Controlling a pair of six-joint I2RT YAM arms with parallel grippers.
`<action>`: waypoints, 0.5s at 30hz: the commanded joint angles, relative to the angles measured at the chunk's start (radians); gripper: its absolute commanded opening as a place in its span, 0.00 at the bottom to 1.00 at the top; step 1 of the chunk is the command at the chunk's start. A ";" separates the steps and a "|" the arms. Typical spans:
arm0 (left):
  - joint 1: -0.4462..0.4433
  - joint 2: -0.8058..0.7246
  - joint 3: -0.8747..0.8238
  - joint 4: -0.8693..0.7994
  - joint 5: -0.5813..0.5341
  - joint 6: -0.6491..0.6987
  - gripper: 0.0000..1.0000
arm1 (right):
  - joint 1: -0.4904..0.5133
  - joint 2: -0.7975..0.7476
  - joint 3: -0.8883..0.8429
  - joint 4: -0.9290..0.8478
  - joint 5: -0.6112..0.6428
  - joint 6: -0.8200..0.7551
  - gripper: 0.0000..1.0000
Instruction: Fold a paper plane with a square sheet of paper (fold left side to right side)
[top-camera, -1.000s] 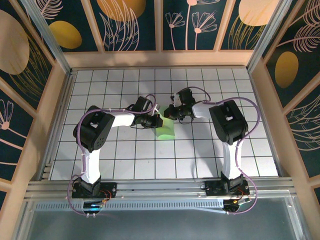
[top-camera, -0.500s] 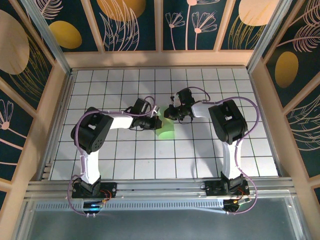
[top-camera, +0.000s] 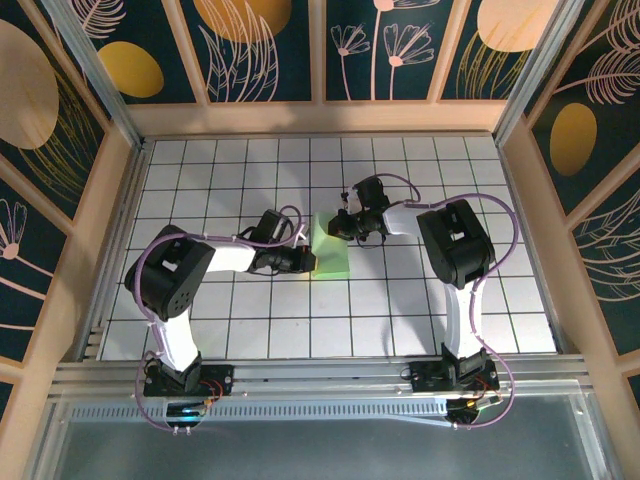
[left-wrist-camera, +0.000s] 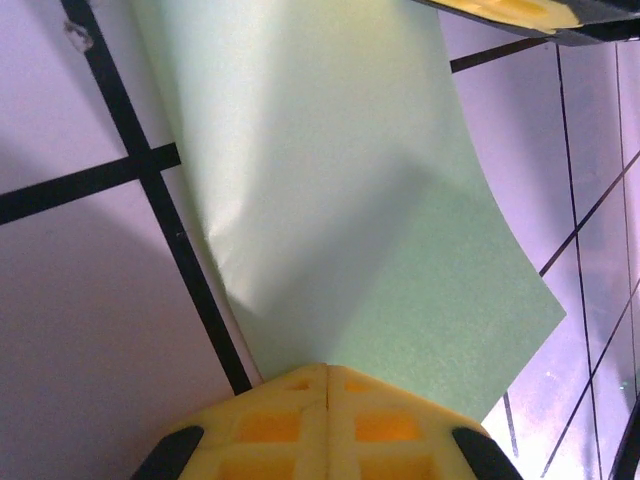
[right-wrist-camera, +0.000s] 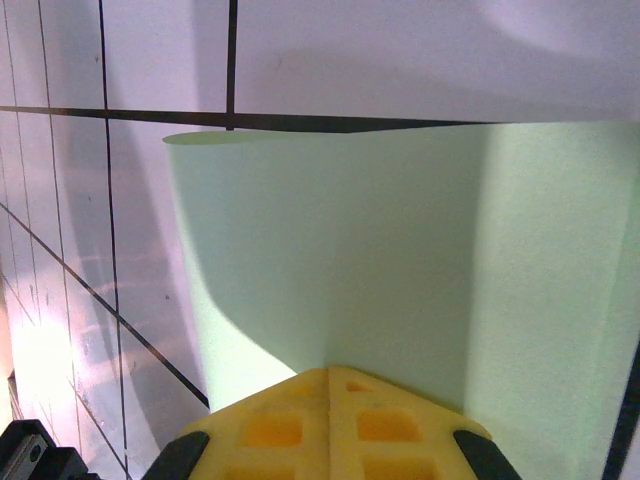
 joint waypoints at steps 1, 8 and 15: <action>-0.010 -0.010 0.038 -0.129 0.033 -0.023 0.06 | -0.011 0.031 -0.026 -0.089 0.102 -0.030 0.00; 0.005 0.032 0.155 -0.108 0.074 -0.031 0.07 | -0.011 0.027 -0.023 -0.091 0.105 -0.035 0.00; -0.011 0.093 0.161 -0.070 0.117 -0.029 0.06 | -0.009 0.029 -0.019 -0.093 0.107 -0.034 0.00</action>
